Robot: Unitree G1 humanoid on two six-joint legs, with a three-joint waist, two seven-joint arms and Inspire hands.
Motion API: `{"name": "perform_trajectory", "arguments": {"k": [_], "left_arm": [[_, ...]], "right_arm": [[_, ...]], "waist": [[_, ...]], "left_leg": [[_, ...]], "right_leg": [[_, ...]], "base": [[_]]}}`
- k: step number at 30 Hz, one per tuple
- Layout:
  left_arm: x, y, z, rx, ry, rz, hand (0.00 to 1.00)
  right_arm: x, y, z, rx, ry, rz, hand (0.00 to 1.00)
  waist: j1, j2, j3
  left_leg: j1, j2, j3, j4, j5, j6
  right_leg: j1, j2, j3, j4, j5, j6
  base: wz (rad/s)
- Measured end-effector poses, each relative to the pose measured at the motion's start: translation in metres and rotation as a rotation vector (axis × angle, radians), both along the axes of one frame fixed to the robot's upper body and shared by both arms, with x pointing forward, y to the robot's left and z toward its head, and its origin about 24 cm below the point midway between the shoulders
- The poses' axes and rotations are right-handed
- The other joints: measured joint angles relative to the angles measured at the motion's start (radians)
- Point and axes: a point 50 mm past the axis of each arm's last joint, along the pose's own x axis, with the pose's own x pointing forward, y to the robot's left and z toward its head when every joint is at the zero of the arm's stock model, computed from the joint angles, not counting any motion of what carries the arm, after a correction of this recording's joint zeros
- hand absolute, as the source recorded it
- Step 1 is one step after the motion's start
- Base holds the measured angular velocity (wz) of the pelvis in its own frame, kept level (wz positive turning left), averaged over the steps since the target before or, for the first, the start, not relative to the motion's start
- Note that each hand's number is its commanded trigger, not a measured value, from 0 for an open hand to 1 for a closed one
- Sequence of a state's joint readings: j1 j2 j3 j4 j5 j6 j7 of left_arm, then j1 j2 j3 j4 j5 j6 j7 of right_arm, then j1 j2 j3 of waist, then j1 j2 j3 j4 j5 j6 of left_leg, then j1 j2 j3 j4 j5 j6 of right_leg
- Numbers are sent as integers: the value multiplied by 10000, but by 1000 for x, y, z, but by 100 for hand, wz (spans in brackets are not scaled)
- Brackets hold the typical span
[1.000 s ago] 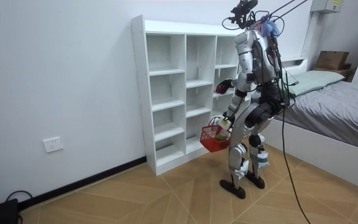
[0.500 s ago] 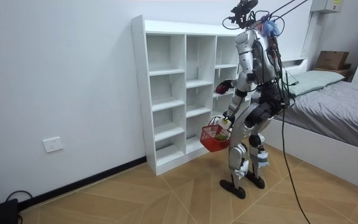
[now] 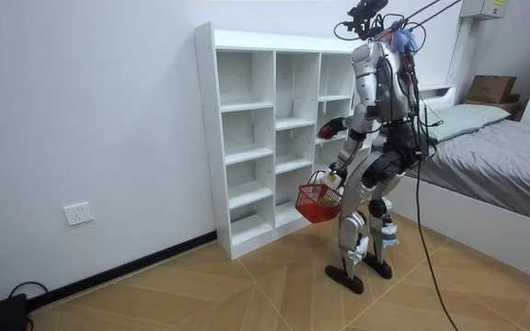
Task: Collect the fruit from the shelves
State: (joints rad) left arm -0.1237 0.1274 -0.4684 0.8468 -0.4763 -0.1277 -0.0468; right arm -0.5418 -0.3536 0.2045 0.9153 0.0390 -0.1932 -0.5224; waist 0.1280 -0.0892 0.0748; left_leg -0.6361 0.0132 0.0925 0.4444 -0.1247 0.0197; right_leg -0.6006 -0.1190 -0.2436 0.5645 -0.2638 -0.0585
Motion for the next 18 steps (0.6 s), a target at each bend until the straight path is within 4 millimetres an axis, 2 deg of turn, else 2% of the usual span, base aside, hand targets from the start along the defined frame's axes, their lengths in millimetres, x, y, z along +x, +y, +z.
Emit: {"name": "perform_trajectory", "arguments": {"k": [7, 9, 11, 14, 16, 18], "left_arm": [[8, 7, 4, -99, -150, 453, 100], [10, 7, 4, -54, -131, 569, 100], [10, 8, 4, 30, -123, 818, 100], [9, 5, 3, -45, -67, 1022, 100], [8, 3, 3, -70, -72, 969, 100], [8, 2, 2, -110, -73, 974, 100]], "right_arm": [[-7, 28, -9, 730, 18, 1307, 100], [-10, 38, -14, 899, 173, 1674, 100], [-17, 55, -26, 1114, 622, 2554, 100], [-38, 72, -52, 1474, 1680, 3598, 100], [-49, 79, -63, 1616, 2157, 4114, 100], [-59, 85, -71, 1925, 2497, 4443, 100]], "waist": [[-197, 10, -22], [-226, 50, -52], [-401, 206, -193], [-458, 301, -323], [-532, 399, -403], [-558, 450, -427]], "left_leg": [[108, 52, 152, 84, -1, 3], [239, 85, 179, 66, -1, 3], [405, 153, 177, -11, -1, 2], [746, 140, 207, -195, 3, 3], [789, 134, 207, -207, 7, 8], [864, 143, 220, -204, 9, 13]], "right_leg": [[81, 3, 41, 30, 7, -13], [233, 43, 60, -51, 32, -30], [477, 148, 41, -299, 149, -26], [782, 152, 48, -439, 184, -3], [842, 156, 52, -470, 206, 13], [935, 164, 51, -505, 225, 18]], "base": [[-2], [-6], [-3], [0], [0], [0]]}}
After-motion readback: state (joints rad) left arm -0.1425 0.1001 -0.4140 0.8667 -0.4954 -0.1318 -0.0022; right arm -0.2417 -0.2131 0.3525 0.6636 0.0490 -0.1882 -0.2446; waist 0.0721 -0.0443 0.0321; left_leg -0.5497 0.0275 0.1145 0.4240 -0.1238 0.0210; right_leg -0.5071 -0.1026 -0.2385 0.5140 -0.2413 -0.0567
